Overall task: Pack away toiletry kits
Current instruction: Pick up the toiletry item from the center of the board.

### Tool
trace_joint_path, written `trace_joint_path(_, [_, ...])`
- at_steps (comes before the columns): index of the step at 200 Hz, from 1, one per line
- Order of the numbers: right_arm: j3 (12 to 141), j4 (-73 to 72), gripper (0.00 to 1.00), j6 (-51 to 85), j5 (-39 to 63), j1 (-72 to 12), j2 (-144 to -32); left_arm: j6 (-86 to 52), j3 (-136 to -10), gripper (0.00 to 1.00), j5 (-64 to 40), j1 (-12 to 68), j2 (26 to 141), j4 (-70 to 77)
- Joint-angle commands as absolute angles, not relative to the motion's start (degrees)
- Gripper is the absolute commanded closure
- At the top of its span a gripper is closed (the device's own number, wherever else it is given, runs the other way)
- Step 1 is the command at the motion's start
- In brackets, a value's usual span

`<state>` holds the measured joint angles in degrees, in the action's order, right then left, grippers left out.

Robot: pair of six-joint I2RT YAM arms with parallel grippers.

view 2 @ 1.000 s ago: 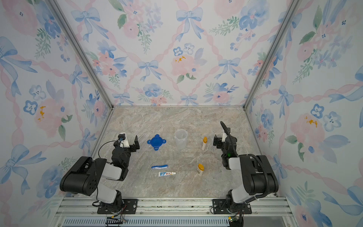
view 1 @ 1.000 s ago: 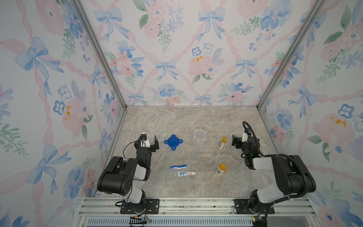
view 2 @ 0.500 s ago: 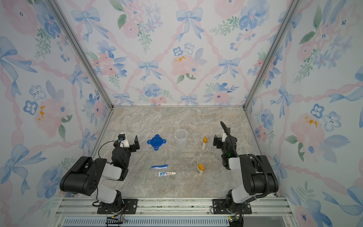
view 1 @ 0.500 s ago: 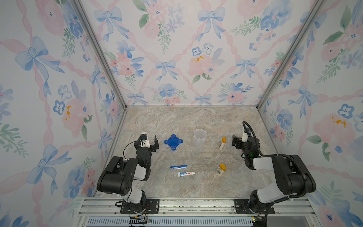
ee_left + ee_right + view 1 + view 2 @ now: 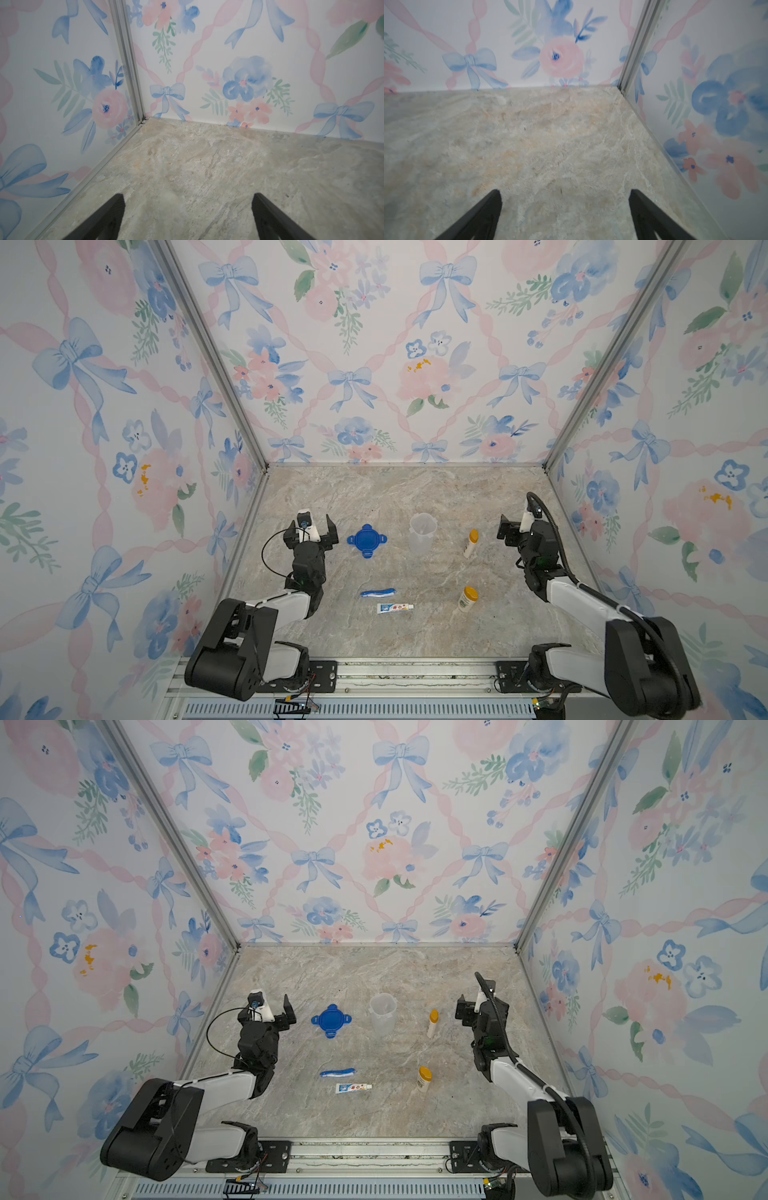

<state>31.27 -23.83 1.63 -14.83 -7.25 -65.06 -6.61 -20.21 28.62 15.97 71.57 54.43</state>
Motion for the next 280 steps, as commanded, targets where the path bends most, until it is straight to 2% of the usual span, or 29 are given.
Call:
trace_joint_path(1, [41.1, 2.0, 0.03, 3.9, -18.4, -11.9, -58.8, -16.0, -29.6, 0.02, 33.7, 20.3, 65.7, 28.5])
trace_joint_path(18, [50.3, 18.2, 0.03, 3.0, -15.2, -15.8, -60.4, -20.6, -33.8, 0.02, 22.3, 21.2, 64.0, 19.1])
trace_joint_path(33, [56.8, 29.1, 0.03, 4.5, -7.0, -15.9, -64.3, -22.9, -35.0, 0.02, 9.6, 20.8, 64.6, 16.2])
trace_joint_path(55, [62.2, 37.6, 0.03, 6.1, -3.0, -17.5, -70.1, -24.5, -37.8, 0.02, -1.8, 21.4, 68.8, 11.4])
trace_joint_path(100, [65.3, 38.1, 0.02, 8.0, -8.4, -23.0, -79.6, -23.2, -43.8, 0.02, 1.8, 27.8, 72.7, 5.7])
trace_joint_path(150, [64.8, 36.1, 0.0, 8.0, -11.1, -23.3, -86.2, -21.3, -41.8, 0.02, 1.5, 28.8, 70.0, 5.9])
trace_joint_path(175, [66.1, 34.2, 0.09, 7.3, -11.8, -22.7, -89.8, -20.4, -40.7, 0.02, 3.0, 28.7, 67.1, 6.1])
trace_joint_path(197, [67.7, 33.7, 0.13, 7.0, -10.2, -22.7, -93.0, -19.9, -40.1, 0.02, 4.4, 28.7, 66.2, 6.4])
trace_joint_path(216, [68.1, 33.1, 0.25, 7.2, -9.9, -23.0, -93.9, -19.6, -39.7, 0.02, 5.5, 28.7, 66.6, 6.6])
trace_joint_path(236, [67.9, 33.2, 0.34, 7.3, -10.2, -23.1, -94.4, -19.4, -39.6, 0.02, 6.4, 28.6, 67.1, 6.7])
trace_joint_path(263, [67.2, 33.1, 0.53, 7.2, -11.9, -23.1, -94.2, -19.3, -39.6, 0.02, 6.9, 28.5, 66.8, 7.0])
trace_joint_path(280, [66.8, 32.5, 0.56, 7.1, -12.1, -23.0, -94.0, -19.3, -39.6, 0.02, 7.1, 28.2, 66.4, 7.6])
